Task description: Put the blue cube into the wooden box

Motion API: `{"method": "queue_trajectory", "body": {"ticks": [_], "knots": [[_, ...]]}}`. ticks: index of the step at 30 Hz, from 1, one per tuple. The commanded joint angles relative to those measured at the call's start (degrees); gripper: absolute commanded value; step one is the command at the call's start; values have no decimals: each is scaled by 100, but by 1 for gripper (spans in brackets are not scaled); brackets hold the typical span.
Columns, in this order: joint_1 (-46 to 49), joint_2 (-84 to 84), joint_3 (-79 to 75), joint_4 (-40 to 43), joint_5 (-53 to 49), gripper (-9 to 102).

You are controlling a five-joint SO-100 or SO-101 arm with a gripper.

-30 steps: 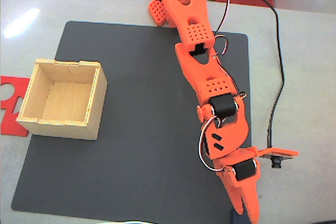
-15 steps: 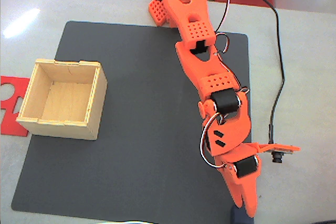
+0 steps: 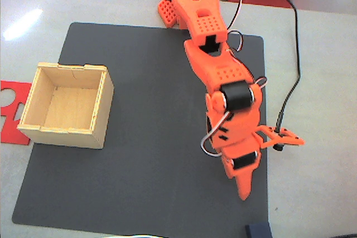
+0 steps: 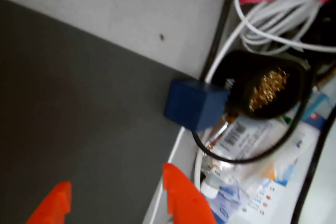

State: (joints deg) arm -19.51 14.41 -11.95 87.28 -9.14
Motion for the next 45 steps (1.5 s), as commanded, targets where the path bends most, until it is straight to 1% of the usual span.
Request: {"method": "queue_trajectory", "body": {"ticks": [1,5,11,13,15,20,23,31,37,40,45], "knots": [[185,721,-158,-79,105,22],[193,589,-158,-1178,53,22],[53,-378,-158,-3656,-448,19],[-26,-694,-158,-4307,-633,19],[-132,-888,-158,-4667,-809,19],[-299,-1090,-158,-5142,-1046,20],[-360,-1143,-158,-5238,-1187,20],[-360,-1107,-158,-4702,-1301,19],[-352,-1099,-158,-4632,-1327,18],[-352,-1028,-158,-4342,-1354,17],[-272,-835,-158,-3630,-1274,16]]}}
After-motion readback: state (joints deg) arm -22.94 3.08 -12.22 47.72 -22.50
